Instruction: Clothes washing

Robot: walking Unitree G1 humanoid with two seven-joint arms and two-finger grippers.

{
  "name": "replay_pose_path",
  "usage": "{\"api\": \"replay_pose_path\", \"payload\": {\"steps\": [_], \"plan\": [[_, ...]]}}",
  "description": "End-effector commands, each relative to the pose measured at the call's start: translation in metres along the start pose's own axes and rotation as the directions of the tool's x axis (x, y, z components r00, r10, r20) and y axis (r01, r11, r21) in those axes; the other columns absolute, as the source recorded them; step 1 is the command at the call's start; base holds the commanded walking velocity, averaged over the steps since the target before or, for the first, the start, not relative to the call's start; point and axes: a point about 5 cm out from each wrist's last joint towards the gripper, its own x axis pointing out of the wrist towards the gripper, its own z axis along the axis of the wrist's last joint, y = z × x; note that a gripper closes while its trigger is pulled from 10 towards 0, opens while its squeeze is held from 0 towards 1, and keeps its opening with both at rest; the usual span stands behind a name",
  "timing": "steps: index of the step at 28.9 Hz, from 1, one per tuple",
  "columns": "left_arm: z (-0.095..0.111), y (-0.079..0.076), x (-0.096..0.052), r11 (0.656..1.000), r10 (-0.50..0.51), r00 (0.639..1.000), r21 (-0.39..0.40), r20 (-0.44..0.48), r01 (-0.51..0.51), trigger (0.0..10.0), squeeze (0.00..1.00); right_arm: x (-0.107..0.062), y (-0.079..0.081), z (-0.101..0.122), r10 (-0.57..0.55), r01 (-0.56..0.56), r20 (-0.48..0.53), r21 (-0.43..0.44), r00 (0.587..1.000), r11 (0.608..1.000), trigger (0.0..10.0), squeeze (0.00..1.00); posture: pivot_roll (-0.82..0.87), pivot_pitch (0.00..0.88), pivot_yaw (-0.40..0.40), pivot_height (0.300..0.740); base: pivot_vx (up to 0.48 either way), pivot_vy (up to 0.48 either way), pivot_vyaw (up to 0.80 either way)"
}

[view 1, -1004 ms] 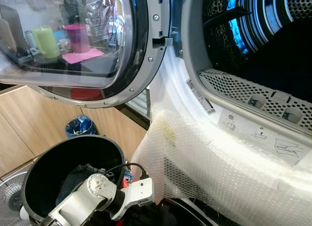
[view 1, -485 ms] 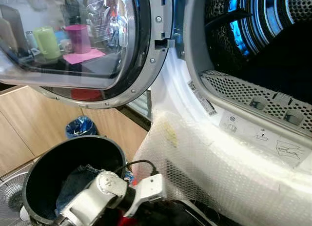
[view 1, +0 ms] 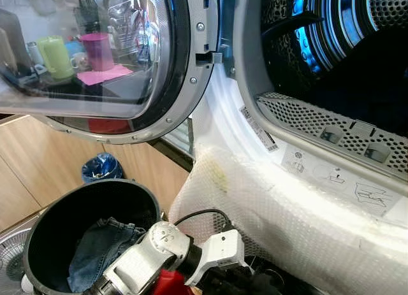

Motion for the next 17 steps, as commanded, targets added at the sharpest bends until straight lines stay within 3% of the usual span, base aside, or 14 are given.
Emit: {"api": "replay_pose_path", "payload": {"steps": [1, 5, 17], "plan": [[0.0098, 0.0039, -0.0002, 0.999, 0.011, 1.000, 0.043, 0.025, -0.012, 0.0, 0.00, 0.0008, 0.0013, -0.0030, 0.002, -0.001, -0.018, 0.018, 1.000, 1.000, 10.0, 0.00, 0.10, 0.040, 0.010, 0.740, 0.000, 0.000, 0.00], [0.0149, 0.0092, 0.0033, 0.996, 0.053, 0.998, 0.066, 0.046, -0.056, 0.0, 0.00, 0.0030, 0.0074, 0.0007, 0.042, -0.042, 0.004, 0.056, 0.999, 0.998, 10.0, 0.00, 0.10, 0.040, 0.011, 0.740, 0.000, 0.000, 0.00], [0.0147, 0.0100, 0.0040, 0.996, 0.055, 0.997, 0.068, 0.048, -0.058, 0.0, 0.00, 0.0038, 0.0074, 0.0014, 0.039, -0.039, -0.001, 0.062, 0.999, 0.997, 10.0, 0.00, 0.10, 0.040, 0.011, 0.740, 0.000, 0.000, 0.00]]}}
